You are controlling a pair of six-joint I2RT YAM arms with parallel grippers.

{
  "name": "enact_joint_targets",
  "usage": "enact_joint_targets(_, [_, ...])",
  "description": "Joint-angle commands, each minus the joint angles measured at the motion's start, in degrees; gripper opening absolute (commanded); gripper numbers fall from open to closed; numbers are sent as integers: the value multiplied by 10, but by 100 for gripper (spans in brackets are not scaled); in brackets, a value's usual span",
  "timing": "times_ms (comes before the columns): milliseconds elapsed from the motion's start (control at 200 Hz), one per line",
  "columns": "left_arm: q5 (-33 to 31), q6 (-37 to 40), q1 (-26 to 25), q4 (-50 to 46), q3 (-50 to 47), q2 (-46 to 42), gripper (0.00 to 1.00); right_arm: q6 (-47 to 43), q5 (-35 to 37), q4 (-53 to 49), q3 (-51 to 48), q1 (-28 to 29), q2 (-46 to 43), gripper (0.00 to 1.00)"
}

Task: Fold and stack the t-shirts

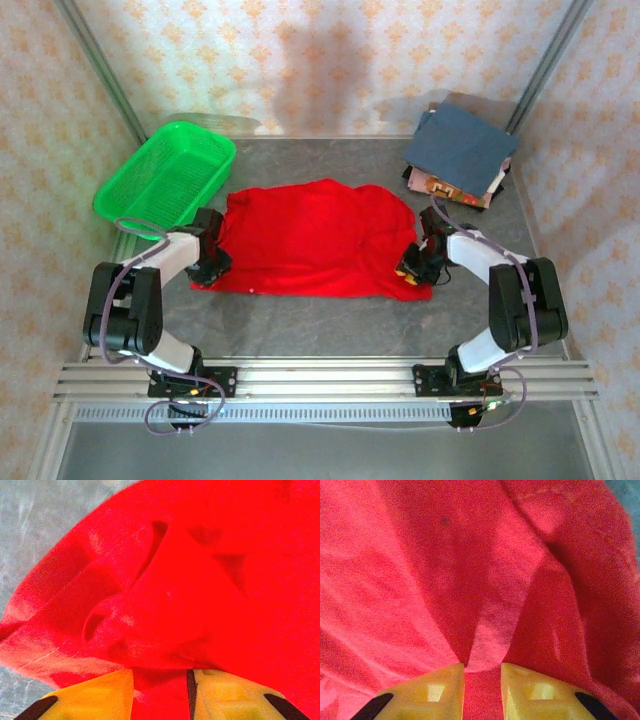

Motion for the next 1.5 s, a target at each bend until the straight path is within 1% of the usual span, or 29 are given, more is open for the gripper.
enact_joint_targets(0, [-19,5,8,-3,29,3,34,-18,33,-7,-11,-4,16,25])
enact_joint_targets(95, [-23,8,12,-15,38,3,35,-25,44,-11,-13,-6,29,25])
enact_joint_targets(235, [-23,4,17,-8,35,9,37,-31,59,-16,-12,-9,41,24])
enact_joint_targets(340, [-14,-6,20,20,33,26,40,-37,62,-24,-5,-11,46,24])
enact_joint_targets(455, [-18,-6,20,32,57,49,41,-39,61,-25,-4,-12,47,24])
enact_joint_targets(716, [-31,-8,20,56,114,71,45,-46,55,-26,-2,-11,50,24])
enact_joint_targets(941, [-40,-11,20,53,146,81,46,-50,48,-28,7,-12,58,24])
enact_joint_targets(1006, [-33,-15,20,49,148,61,49,-50,49,-32,11,-12,53,24])
enact_joint_targets(1061, [-25,-18,18,46,142,33,53,-49,53,-37,15,-13,39,25])
enact_joint_targets(1116, [-19,-22,16,33,133,3,55,-48,67,-50,24,-13,23,26])
enact_joint_targets(1226, [-8,-26,14,4,97,-61,58,-47,90,-74,44,-12,-9,32])
enact_joint_targets(1326, [-11,-22,15,-9,58,-98,60,-36,106,-87,58,-13,-43,35])
enact_joint_targets(1496, [-9,-32,17,-3,15,-123,61,-31,137,-92,63,-12,-101,43])
